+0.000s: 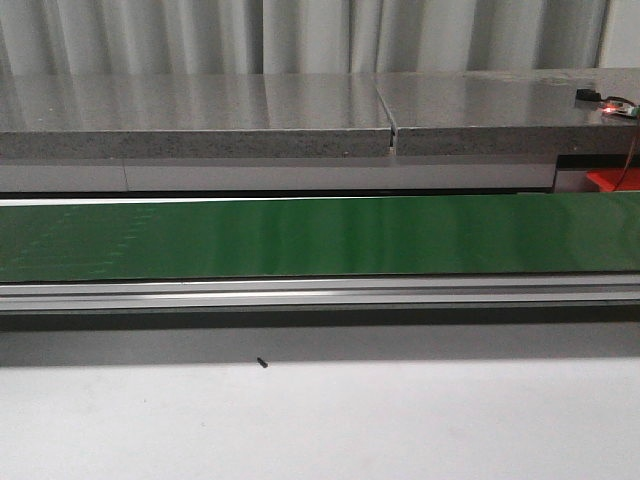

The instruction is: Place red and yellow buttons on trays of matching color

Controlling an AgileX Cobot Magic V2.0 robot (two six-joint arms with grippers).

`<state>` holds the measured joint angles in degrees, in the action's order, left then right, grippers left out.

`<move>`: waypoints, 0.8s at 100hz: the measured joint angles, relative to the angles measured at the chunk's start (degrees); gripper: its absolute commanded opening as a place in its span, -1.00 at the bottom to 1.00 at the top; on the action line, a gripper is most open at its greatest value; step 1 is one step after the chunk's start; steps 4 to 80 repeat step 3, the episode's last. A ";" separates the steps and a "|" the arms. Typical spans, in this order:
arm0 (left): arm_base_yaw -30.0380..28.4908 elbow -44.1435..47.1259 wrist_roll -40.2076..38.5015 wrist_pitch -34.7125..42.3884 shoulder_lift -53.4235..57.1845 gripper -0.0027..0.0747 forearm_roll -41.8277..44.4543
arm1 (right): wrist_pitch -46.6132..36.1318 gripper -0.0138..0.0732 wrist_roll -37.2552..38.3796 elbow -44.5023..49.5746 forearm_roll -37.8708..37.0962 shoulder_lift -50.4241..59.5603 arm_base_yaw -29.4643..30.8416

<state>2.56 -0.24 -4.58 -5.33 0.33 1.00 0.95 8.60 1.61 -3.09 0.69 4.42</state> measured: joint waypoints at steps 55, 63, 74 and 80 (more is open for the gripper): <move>0.00 0.00 0.00 0.00 0.00 -0.98 0.00 | 0.00 -0.84 0.00 0.00 0.00 0.00 0.00; 0.00 0.00 0.00 0.00 0.00 -0.98 0.00 | 0.00 -0.84 0.00 0.00 0.00 0.00 0.00; 0.00 0.00 0.00 0.00 0.00 -0.98 0.00 | 0.00 -0.84 0.00 0.00 0.00 0.00 0.00; 0.00 0.00 0.00 0.00 0.00 -0.98 0.00 | 0.00 -0.84 0.00 0.00 0.00 0.00 0.00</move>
